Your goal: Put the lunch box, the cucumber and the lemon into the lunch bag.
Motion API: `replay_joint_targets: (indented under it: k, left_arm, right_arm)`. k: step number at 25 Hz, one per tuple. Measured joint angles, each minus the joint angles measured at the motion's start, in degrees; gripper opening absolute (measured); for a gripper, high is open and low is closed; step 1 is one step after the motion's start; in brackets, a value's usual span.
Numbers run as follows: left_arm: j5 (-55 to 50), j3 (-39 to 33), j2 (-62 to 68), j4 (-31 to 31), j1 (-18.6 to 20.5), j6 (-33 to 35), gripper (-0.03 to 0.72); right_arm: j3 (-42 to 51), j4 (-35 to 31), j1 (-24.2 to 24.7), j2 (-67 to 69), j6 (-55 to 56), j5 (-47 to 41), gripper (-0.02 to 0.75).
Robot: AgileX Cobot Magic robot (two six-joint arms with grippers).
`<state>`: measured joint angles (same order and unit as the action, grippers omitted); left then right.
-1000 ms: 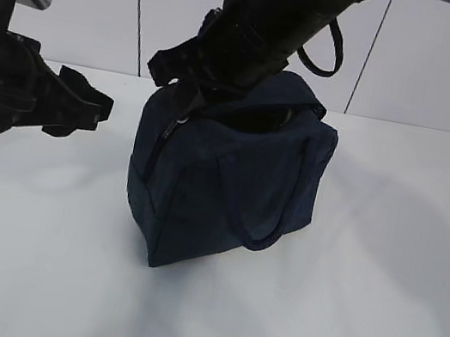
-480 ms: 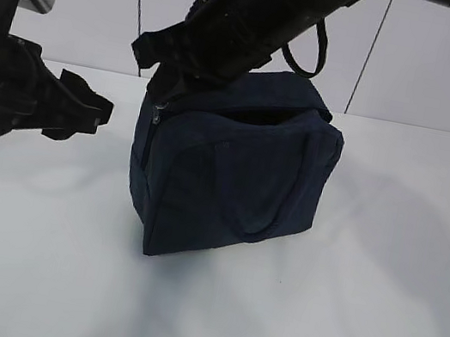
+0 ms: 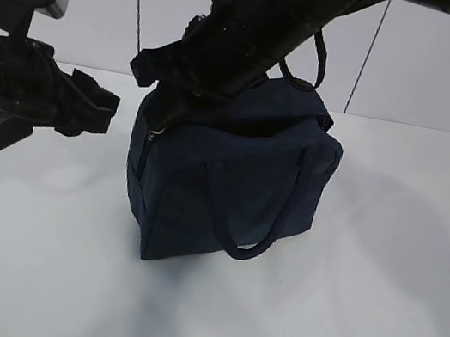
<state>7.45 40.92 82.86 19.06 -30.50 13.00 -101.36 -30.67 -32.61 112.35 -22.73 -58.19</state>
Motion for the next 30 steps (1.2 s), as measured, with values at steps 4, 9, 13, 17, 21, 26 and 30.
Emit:
replay_joint_targets:
  k: [4, 9, 13, 17, 21, 26, 30]
  left_arm:
    - [-0.6, 0.0, 1.7, -1.8, 0.0, 0.0, 0.323]
    - [-1.5, 0.0, 1.7, -2.4, 0.0, 0.0, 0.323]
    - [-7.4, 0.0, -1.1, -0.7, 0.0, 0.0, 0.323]
    - [-12.5, 1.0, -7.2, -0.3, 0.1, 0.0, 0.323]
    - [-18.3, 1.7, -13.5, -0.4, 2.3, 0.3, 0.323]
    - [-28.7, 1.7, -17.4, 0.1, 5.5, 2.7, 0.323]
    - [-39.6, 3.7, -18.2, 3.2, 5.9, 3.3, 0.323]
  right_arm:
    - [-0.1, 0.0, 0.0, 0.0, 0.0, -2.0, 0.02]
    - [-0.1, 0.0, 0.0, 0.0, -0.1, -2.2, 0.02]
    - [-0.1, 0.0, 0.0, 0.0, -0.4, -2.2, 0.02]
    - [-0.1, 0.0, 0.0, 0.0, -0.5, -2.2, 0.02]
    - [-0.1, 0.0, 0.0, 0.0, -0.6, -2.2, 0.02]
    - [-0.1, 0.0, 0.0, 0.0, -0.6, -2.2, 0.02]
    - [-0.1, 0.0, 0.0, 0.0, -0.6, -2.2, 0.02]
